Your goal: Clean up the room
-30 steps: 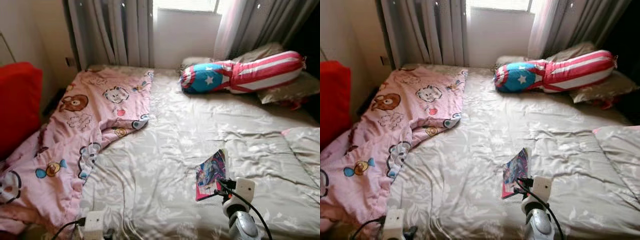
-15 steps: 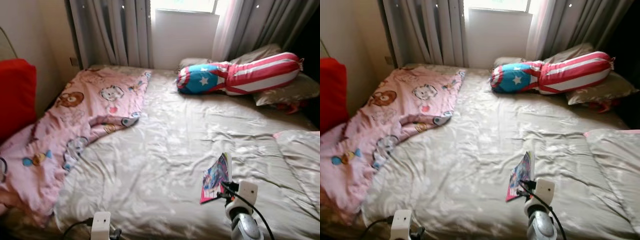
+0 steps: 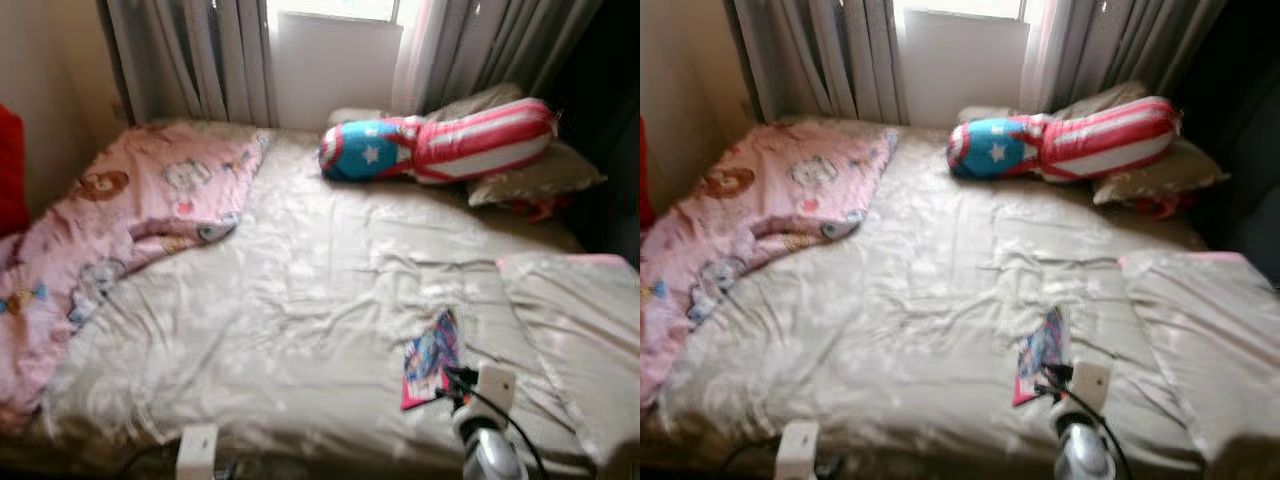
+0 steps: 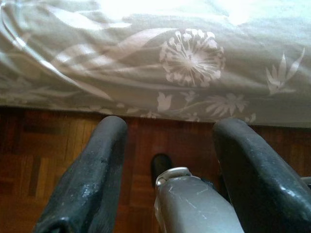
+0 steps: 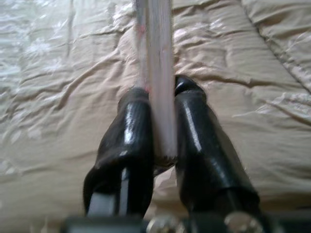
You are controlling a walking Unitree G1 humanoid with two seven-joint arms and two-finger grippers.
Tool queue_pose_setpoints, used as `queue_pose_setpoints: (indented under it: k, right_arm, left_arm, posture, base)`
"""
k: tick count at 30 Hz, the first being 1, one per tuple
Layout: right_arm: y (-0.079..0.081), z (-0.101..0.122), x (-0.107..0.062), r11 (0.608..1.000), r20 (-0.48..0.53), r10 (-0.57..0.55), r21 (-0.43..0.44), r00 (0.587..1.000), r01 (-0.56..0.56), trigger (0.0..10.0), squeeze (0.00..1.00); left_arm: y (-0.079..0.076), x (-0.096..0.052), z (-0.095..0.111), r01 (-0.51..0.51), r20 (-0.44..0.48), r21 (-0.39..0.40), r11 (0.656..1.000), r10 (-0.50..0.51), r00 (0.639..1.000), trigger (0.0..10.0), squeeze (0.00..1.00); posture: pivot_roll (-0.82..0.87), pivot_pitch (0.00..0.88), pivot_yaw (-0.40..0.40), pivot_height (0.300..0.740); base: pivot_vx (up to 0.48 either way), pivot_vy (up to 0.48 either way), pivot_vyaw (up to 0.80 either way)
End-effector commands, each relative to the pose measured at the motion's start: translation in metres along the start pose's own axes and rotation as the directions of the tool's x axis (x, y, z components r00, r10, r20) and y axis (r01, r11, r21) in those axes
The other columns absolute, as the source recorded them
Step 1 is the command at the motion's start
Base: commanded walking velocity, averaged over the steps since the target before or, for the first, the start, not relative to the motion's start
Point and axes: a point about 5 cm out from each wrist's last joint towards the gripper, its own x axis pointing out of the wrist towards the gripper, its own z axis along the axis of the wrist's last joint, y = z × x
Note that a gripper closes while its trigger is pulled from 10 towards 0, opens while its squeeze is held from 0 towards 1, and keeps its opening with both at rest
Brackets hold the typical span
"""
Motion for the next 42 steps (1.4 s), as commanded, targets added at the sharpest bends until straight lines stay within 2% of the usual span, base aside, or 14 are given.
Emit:
queue_pose_setpoints:
  k: [1,9,24,33,42]
  right_arm:
    - [-0.0032,0.011,0.0035,1.0,0.047,-0.001,-0.01,0.999,0.001,10.0,0.0]
    - [-0.0042,0.0104,0.0037,1.0,0.043,-0.004,-0.01,0.999,0.005,10.0,0.0]
    - [-0.0052,0.0099,0.0039,1.0,0.038,-0.008,-0.009,0.999,0.008,10.0,0.0]
    - [-0.0051,0.0098,0.0042,1.0,0.034,-0.008,-0.01,0.999,0.008,10.0,0.0]
    - [-0.0039,0.0094,0.0039,1.0,0.032,-0.002,-0.01,0.999,0.002,10.0,0.0]
  left_arm:
    - [-0.0048,0.0007,0.001,0.007,-0.001,-0.009,1.0,-0.007,1.0,10.0,0.0]
    - [-0.0048,0.0007,0.0007,0.006,-0.004,-0.012,1.0,-0.006,1.0,10.0,0.0]
    - [-0.0038,0.0001,-0.0015,0.005,-0.011,-0.008,1.0,-0.005,1.0,10.0,0.0]
    - [-0.0045,0.0,-0.0025,0.005,-0.017,-0.01,1.0,-0.005,1.0,10.0,0.0]
    - [-0.0036,-0.0005,-0.004,0.002,-0.021,-0.017,1.0,-0.002,1.0,10.0,0.0]
  posture:
    - [-0.01,0.0,-0.089,0.74]
    - [-0.02,0.0,-0.089,0.74]
    - [-0.02,0.0,-0.09,0.74]
    - [-0.02,0.0,-0.092,0.74]
    - [-0.02,0.0,-0.092,0.74]
  base:
    - [0.0,-0.285,0.0]
    - [0.0,-0.27,0.0]
    - [0.0,0.0,0.0]
    - [0.0,-0.437,0.0]
    - [0.0,0.0,0.0]
